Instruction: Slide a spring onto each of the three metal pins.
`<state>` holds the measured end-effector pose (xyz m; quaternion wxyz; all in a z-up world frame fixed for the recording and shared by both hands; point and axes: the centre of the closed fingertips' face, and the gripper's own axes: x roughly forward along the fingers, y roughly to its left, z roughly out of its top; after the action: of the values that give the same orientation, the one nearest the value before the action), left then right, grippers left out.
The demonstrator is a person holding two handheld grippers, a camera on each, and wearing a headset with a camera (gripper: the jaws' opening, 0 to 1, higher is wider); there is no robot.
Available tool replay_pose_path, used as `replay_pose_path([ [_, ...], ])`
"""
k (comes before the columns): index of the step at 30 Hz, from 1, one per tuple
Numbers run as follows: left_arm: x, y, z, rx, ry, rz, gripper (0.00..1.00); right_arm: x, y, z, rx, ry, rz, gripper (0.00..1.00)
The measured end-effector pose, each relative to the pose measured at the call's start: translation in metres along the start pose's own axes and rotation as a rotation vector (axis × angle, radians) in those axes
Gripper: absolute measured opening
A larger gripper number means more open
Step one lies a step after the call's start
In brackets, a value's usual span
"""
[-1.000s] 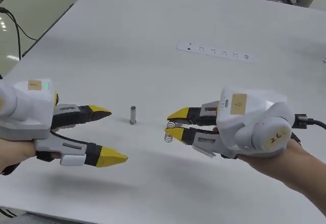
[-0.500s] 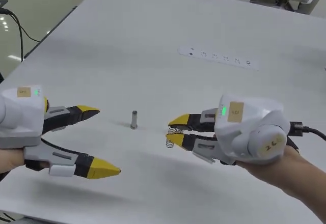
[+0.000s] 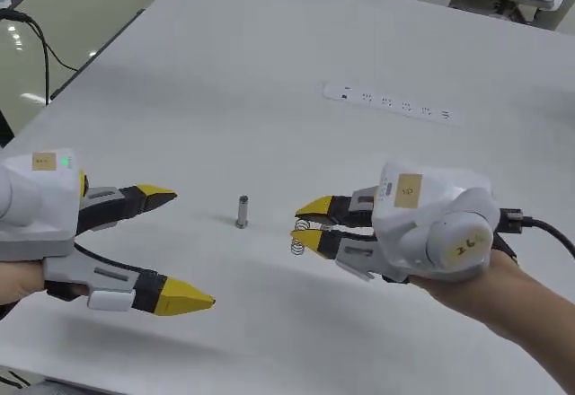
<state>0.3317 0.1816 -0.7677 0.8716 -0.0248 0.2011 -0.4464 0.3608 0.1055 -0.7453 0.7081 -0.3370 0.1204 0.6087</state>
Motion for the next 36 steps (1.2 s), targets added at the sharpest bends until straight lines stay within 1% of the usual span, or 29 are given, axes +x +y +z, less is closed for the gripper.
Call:
replay_pose_path([
  [4,-0.001,0.002,-0.001,-0.003,0.0,0.005,0.98,0.004,-0.008,0.004,0.016,-0.013,-0.01,0.07],
  [7,-0.001,0.003,-0.001,-0.005,0.0,0.006,0.98,0.008,-0.012,0.006,0.014,-0.015,-0.012,0.07],
  [16,0.001,0.002,0.0,-0.012,-0.002,0.004,0.96,0.027,-0.034,0.021,0.003,-0.031,-0.023,0.07],
  [21,0.0,0.003,0.0,-0.016,-0.006,0.011,0.96,0.036,-0.042,0.03,0.004,-0.043,-0.028,0.07],
  [26,-0.002,0.005,-0.002,-0.02,-0.005,0.016,0.96,0.046,-0.046,0.036,0.013,-0.059,-0.03,0.07],
  [32,-0.005,0.006,-0.002,-0.021,-0.01,0.021,0.95,0.057,-0.051,0.038,0.047,-0.07,-0.033,0.07],
  [36,-0.005,0.006,-0.002,-0.023,-0.012,0.021,0.95,0.062,-0.05,0.039,0.049,-0.067,-0.027,0.07],
])
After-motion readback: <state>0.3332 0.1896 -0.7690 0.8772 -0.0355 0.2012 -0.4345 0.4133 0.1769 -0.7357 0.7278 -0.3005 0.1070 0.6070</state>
